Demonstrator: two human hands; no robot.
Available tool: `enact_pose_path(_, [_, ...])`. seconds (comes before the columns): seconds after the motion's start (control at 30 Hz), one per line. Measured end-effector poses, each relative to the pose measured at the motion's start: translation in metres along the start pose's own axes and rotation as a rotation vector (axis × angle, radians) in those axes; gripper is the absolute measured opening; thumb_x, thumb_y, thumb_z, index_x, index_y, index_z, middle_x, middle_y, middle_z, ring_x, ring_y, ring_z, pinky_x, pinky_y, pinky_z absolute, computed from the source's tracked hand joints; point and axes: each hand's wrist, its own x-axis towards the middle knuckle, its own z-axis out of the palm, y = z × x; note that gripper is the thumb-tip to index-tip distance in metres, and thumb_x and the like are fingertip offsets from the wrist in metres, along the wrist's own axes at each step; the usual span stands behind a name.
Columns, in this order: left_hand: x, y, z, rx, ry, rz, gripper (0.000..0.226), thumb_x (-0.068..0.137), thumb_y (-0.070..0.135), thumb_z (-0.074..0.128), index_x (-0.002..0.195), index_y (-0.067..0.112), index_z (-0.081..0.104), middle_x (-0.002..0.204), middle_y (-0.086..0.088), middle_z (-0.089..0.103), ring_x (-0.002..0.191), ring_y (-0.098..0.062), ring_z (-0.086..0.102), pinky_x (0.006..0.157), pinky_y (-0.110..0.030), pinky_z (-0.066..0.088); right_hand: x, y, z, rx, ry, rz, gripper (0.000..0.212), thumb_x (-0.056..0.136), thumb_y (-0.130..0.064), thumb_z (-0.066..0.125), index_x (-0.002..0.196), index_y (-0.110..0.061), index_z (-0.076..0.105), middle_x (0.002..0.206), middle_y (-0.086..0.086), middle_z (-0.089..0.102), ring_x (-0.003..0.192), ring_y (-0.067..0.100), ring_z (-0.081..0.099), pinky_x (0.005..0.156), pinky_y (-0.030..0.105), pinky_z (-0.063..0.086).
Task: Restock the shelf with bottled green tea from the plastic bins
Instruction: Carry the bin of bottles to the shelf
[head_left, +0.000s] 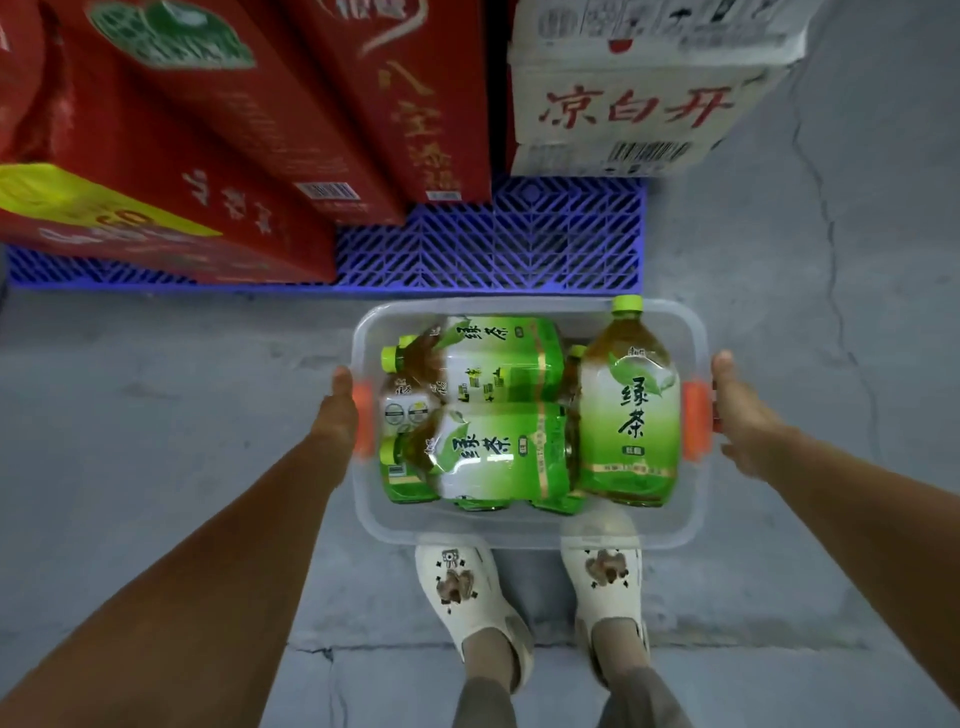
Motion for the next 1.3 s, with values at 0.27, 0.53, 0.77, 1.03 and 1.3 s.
enact_pose_path(0.27, [-0.007,0.003,-0.005,-0.060,-0.114,-0.041,0.071,0.093,0.076,0.030,0.095,0.013,0.061,0.097,-0.010,0.058,0.091,-0.027,0.056,0.088,-0.039,0.048,-0.015,-0.007,0.007,0.056,-0.057,-0.022,0.056,0.094,-0.067,0.037,0.079,-0.017,0.056,0.081,0.009,0.057,0.075,0.027,0.055,0.074,0.041,0.048])
enact_pose_path(0.53, [-0.024,-0.006,-0.014,0.111,-0.159,0.020,0.087,0.087,0.082,0.033,0.130,0.010,0.054,0.108,-0.015,0.057,0.104,-0.034,0.055,0.097,-0.053,0.050,-0.037,-0.006,0.000,-0.118,-0.076,-0.063,0.064,0.091,-0.066,0.045,0.100,-0.003,0.054,0.074,0.014,0.048,0.067,0.027,0.048,0.074,0.048,0.050])
enact_pose_path(0.77, [-0.072,-0.030,-0.050,0.096,-0.129,-0.056,0.086,0.086,0.083,0.035,0.128,0.012,0.055,0.103,-0.012,0.056,0.091,-0.030,0.054,0.087,-0.045,0.052,-0.093,-0.002,-0.020,-0.192,-0.076,-0.052,0.068,0.086,-0.074,0.044,0.096,-0.008,0.056,0.079,0.015,0.052,0.071,0.029,0.052,0.084,0.054,0.053])
enact_pose_path(1.03, [-0.180,-0.051,-0.135,0.061,-0.144,-0.089,0.093,0.087,0.082,0.034,0.147,0.011,0.043,0.140,-0.018,0.052,0.120,-0.038,0.053,0.082,-0.041,0.047,-0.214,-0.013,-0.059,-0.238,-0.140,-0.061,0.057,0.091,-0.067,0.044,0.082,-0.012,0.052,0.075,0.011,0.048,0.070,0.025,0.048,0.090,0.055,0.050])
enact_pose_path(1.3, [-0.294,-0.098,-0.220,-0.043,-0.109,-0.100,0.097,0.083,0.087,0.029,0.148,0.015,0.038,0.147,-0.020,0.045,0.125,-0.040,0.050,0.085,-0.044,0.050,-0.346,-0.032,-0.094,-0.318,-0.207,-0.234,0.058,0.093,-0.066,0.039,0.083,-0.010,0.052,0.073,0.008,0.046,0.068,0.023,0.046,0.081,0.049,0.048])
